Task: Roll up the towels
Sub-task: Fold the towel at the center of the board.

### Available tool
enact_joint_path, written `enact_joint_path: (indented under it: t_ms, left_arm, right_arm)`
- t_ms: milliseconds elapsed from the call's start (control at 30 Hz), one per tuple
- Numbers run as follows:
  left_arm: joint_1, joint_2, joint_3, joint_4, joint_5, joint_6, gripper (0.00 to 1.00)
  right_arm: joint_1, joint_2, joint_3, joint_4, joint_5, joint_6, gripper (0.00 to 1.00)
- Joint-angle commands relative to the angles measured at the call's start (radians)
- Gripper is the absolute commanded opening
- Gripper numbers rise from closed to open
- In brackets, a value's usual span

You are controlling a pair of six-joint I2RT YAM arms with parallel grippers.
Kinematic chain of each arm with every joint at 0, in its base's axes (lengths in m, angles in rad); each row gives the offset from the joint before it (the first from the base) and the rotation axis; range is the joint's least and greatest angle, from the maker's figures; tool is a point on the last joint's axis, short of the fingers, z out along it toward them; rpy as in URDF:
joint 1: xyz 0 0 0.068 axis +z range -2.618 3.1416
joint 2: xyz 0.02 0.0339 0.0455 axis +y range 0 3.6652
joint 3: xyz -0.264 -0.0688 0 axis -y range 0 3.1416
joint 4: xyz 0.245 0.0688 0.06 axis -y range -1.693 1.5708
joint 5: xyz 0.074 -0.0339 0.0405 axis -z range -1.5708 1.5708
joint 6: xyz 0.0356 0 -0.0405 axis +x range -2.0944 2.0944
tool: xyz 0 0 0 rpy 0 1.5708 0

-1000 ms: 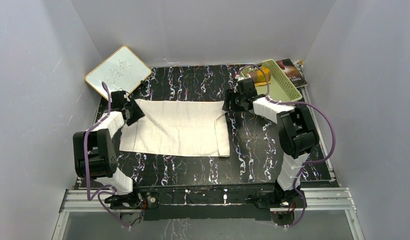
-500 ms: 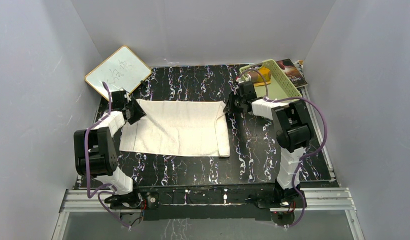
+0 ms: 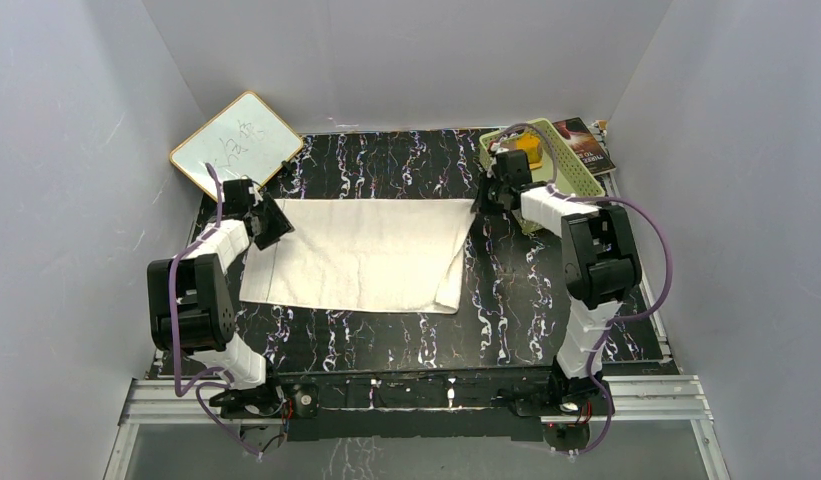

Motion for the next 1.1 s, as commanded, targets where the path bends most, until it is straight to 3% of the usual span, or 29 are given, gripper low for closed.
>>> enact_joint_path:
  t_ms: [0,200,533,1067]
  left_arm:
    - [0.001,0.005,0.115,-0.093,-0.008,0.05,0.49]
    - [0.008,0.165,0.389,-0.292,-0.057,0.173,0.54]
    - [0.009,0.427,0.683,-0.333,-0.088,0.32,0.5]
    - [0.009,0.546,0.729,-0.227,-0.16,0.408,0.5]
  right_arm:
    - [-0.026,0.001,0.126,-0.103,0.086,-0.132,0.04]
    - [-0.037,0.054,0.188,-0.123,0.088,-0.185,0.03]
    - [-0.037,0.147,0.304,-0.2,0.022,-0.238,0.05]
    - [-0.038,0.151,0.294,-0.199,-0.046,-0.244,0.06]
